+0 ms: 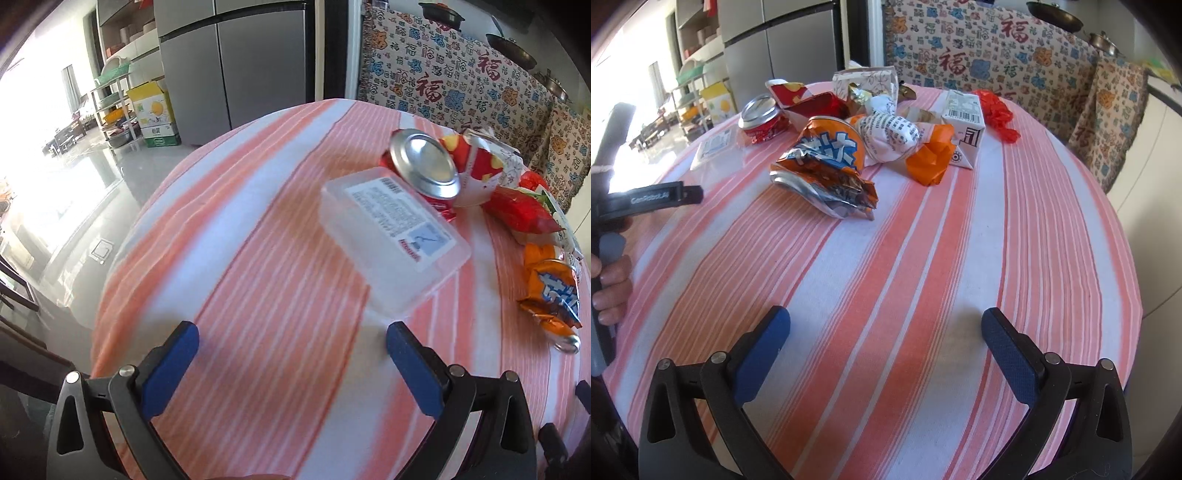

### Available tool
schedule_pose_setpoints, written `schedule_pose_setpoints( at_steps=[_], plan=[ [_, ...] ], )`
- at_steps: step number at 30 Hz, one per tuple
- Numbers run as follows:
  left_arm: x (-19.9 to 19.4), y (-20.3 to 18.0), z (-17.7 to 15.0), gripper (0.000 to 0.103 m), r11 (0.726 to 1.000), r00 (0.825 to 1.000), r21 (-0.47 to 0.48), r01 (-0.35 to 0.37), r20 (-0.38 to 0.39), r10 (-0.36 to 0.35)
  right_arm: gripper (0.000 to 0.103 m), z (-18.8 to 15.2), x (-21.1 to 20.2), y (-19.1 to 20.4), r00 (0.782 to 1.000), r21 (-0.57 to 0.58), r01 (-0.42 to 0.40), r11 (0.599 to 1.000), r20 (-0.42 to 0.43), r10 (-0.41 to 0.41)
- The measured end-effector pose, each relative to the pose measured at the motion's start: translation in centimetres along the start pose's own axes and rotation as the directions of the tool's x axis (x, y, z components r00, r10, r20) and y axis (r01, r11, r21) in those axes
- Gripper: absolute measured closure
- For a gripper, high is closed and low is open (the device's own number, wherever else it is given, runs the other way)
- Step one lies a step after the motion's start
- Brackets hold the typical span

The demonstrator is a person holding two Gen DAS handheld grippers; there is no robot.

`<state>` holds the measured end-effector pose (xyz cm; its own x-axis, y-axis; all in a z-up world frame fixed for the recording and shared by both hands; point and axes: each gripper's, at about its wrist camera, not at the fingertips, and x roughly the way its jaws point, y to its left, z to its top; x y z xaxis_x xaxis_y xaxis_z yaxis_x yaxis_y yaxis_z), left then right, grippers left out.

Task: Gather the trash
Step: 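Grasp the clear plastic box with the left gripper while the right gripper grasps the orange crushed can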

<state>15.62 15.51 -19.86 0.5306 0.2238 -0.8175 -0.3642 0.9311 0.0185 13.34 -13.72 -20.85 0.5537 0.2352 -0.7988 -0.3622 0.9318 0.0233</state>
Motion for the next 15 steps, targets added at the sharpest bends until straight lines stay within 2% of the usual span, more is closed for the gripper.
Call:
schedule_pose_setpoints(
  at_steps=[3,7,9,11,15],
  plan=[
    [-1.0,0.9,-0.2,0.0,1.0,1.0,-0.003,0.002,0.016,-0.002,0.0,0.1,0.0,0.0,1.0,0.0,0.003,1.0,-0.001,-0.003],
    [-2.4,-1.7,1.1,0.0,0.991,0.99,-0.016,0.134,0.037,-0.133,0.0,0.1,0.0,0.0,1.0,0.0,0.002,1.0,-0.001,-0.002],
    [-2.5,-3.5,2.5,0.0,0.987,0.986,-0.019,0.16,0.05,-0.159,0.0,0.1,0.0,0.0,1.0,0.0,0.004,1.0,0.0,-0.004],
    [-2.3,-5.1,3.9,0.0,0.988,0.986,-0.023,0.152,0.067,-0.151,0.0,0.1,0.0,0.1,1.0,0.001,0.004,1.0,0.002,-0.004],
    [-0.3,-6.6,5.6,0.0,0.997,0.996,-0.022,0.069,0.051,-0.068,0.0,0.1,0.0,0.2,1.0,0.002,0.002,1.0,0.003,-0.002]
  ],
)
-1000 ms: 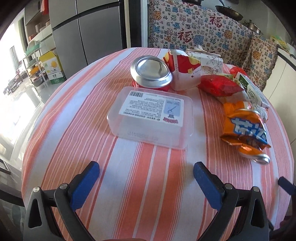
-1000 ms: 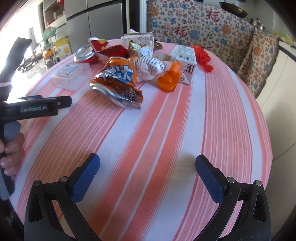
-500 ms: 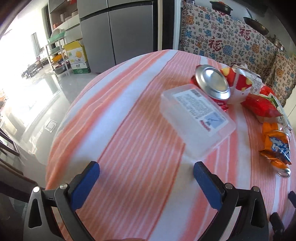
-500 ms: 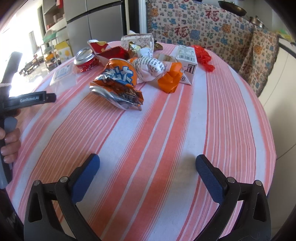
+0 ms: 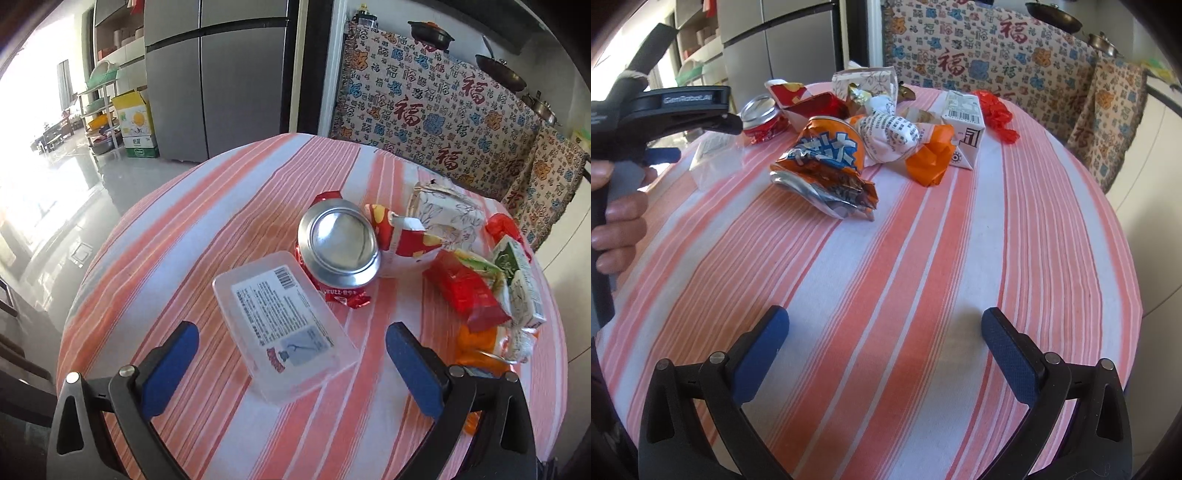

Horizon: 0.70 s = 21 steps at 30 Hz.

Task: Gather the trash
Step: 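Grasp the clear plastic box with the left gripper while the right gripper grasps the orange crushed can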

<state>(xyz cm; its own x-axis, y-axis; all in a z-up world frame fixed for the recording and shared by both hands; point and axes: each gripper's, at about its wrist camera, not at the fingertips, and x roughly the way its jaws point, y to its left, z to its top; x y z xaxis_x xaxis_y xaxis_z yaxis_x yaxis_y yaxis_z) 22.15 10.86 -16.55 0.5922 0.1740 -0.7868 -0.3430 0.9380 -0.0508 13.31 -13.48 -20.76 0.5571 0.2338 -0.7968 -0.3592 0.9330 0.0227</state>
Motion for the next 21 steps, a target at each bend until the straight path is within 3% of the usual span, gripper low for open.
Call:
schedule_pose_setpoints(
  at_steps=[3,10,16,21],
  plan=[
    [1.1,0.7,-0.5,0.0,0.999,0.999,-0.007,-0.047,-0.015,0.047,0.0,0.0,0.0,0.0,1.0,0.0,0.0,1.0,0.0,0.0],
    [1.8,3.6,-1.8,0.0,0.999,0.998,-0.025,-0.036,-0.061,0.034,0.0,0.7,0.5,0.2,0.999,-0.038,-0.032,0.999,-0.022,0.031],
    [2.3,4.4,-2.3,0.0,0.998,0.996,0.065,0.008,-0.087,-0.003,0.002,4.1,1.7,0.5,0.992,-0.098,-0.124,0.987,-0.01,0.124],
    [2.5,4.4,-2.2,0.0,0.991,0.993,0.133,0.025,-0.116,-0.009,0.012,7.3,3.0,2.3,0.983,-0.21,-0.178,0.961,-0.004,0.181]
  ],
)
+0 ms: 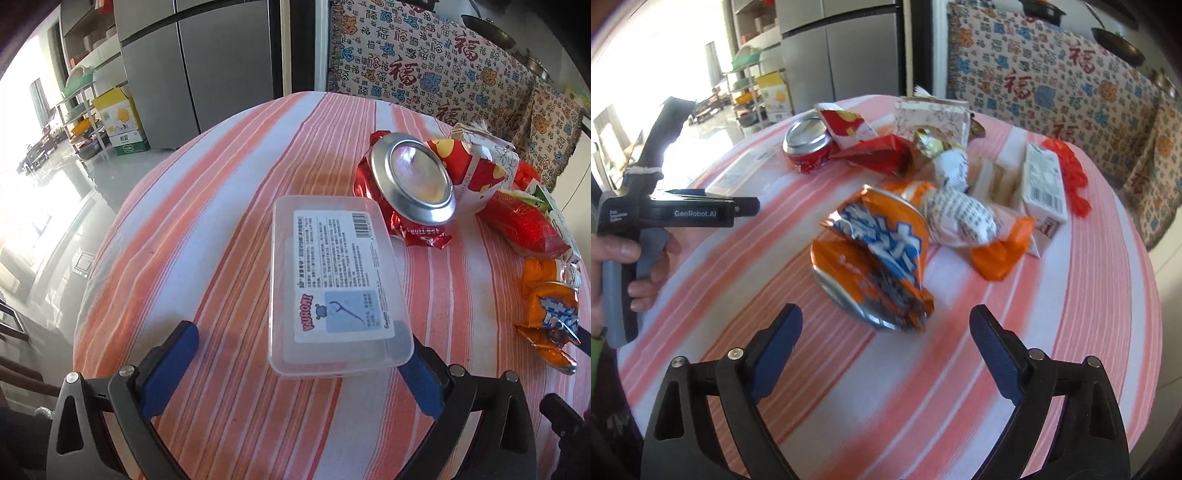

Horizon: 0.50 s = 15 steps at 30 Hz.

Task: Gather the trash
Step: 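Grasp the clear plastic box with the left gripper while the right gripper grasps the orange crushed can, then carry the plastic box and orange can over the blue wastebasket with both grippers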

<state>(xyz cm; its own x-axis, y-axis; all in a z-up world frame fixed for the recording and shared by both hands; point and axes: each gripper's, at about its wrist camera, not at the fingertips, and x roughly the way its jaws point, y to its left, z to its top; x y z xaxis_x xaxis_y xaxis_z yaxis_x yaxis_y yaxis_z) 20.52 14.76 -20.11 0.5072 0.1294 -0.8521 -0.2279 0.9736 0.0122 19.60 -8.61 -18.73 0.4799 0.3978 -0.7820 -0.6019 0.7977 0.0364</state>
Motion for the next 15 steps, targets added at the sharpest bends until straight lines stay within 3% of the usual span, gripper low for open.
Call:
schedule_pose_setpoints(
  at_steps=[4,6,8,10,13,15],
  plan=[
    [0.1,0.3,0.6,0.0,1.0,0.999,0.02,0.018,-0.039,-0.017,0.033,1.3,0.5,0.0,1.0,-0.036,-0.022,0.999,-0.005,0.022],
    [-0.1,0.3,0.7,0.002,0.999,0.999,0.022,0.029,-0.015,-0.029,0.039,1.2,-0.2,-0.1,0.999,-0.028,-0.038,0.999,0.01,0.038],
    [-0.6,0.0,0.6,0.017,0.998,0.999,0.051,0.044,0.025,-0.045,0.04,1.0,-0.8,-0.3,0.998,-0.01,-0.055,0.998,0.026,0.056],
    [-0.9,-0.5,0.5,0.041,0.995,0.997,0.078,0.056,0.051,-0.06,0.041,0.7,-1.5,-0.2,0.997,0.007,-0.074,0.997,0.033,0.074],
    [-1.2,-0.7,0.0,0.041,0.992,0.992,0.085,0.096,0.068,-0.102,0.044,0.3,-2.5,-0.3,0.995,0.033,-0.091,0.995,0.043,0.09],
    [-1.6,-0.7,-0.5,0.041,0.989,0.989,0.09,0.117,0.079,-0.124,0.068,-0.2,-3.5,-0.4,0.994,0.054,-0.096,0.994,0.059,0.093]
  ],
)
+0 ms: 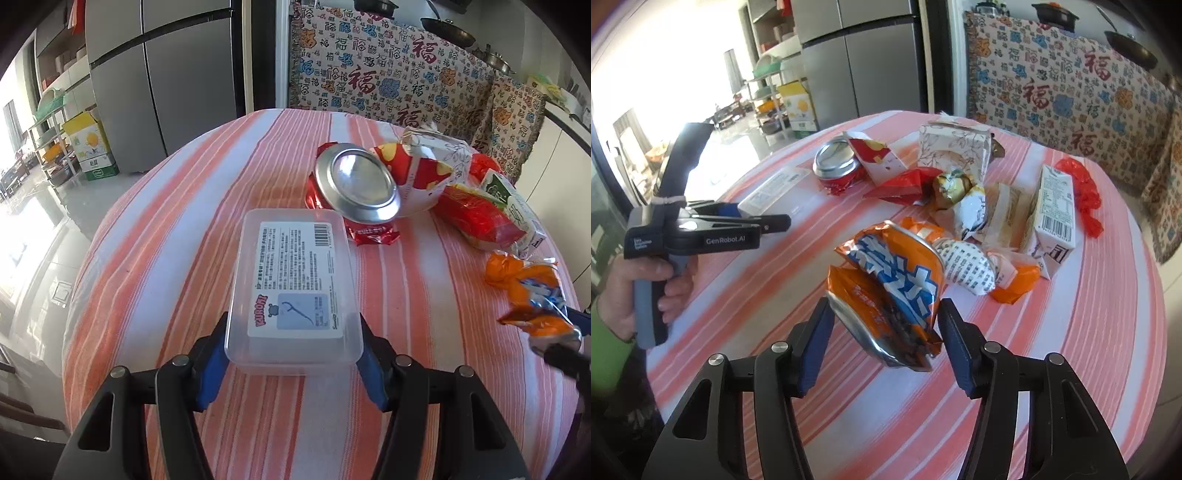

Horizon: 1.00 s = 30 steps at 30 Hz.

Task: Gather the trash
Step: 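Carry the plastic box and orange can over the blue wastebasket with both grippers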

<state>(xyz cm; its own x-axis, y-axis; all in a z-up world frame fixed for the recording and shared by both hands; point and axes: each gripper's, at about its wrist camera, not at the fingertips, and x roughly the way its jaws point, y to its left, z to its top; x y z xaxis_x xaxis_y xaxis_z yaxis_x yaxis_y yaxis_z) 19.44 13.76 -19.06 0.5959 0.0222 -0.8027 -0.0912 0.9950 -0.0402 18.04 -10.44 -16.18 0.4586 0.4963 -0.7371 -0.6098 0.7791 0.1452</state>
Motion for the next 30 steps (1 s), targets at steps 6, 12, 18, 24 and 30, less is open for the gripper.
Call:
schedule_pose_setpoints(
  at_steps=[6,12,18,24,30],
  plan=[
    [-1.5,-0.7,-2.6,0.041,0.998,0.998,0.023,0.056,0.003,-0.057,0.069,-1.2,-1.0,-0.8,1.0,0.06,0.006,0.998,-0.028,-0.004],
    [-3.5,-1.7,-3.9,0.041,0.995,0.995,0.011,0.102,0.022,-0.102,0.069,-2.7,-3.4,-0.5,1.0,0.103,0.013,0.995,0.017,-0.015],
    [-5.8,-5.0,-4.5,0.041,0.985,0.983,0.04,0.171,0.054,-0.173,0.069,-4.0,-5.9,-1.6,0.997,0.183,0.036,0.983,0.063,-0.048],
    [-7.8,-10.4,-4.6,0.041,0.959,0.963,0.126,0.254,0.06,-0.263,0.069,-5.4,-9.5,-3.8,0.988,0.262,0.07,0.962,0.117,-0.104],
    [-8.3,-18.2,-3.3,0.041,0.904,0.929,0.245,0.351,0.03,-0.369,0.069,-7.7,-14.9,-8.7,0.962,0.371,0.145,0.917,0.166,-0.219]
  ],
)
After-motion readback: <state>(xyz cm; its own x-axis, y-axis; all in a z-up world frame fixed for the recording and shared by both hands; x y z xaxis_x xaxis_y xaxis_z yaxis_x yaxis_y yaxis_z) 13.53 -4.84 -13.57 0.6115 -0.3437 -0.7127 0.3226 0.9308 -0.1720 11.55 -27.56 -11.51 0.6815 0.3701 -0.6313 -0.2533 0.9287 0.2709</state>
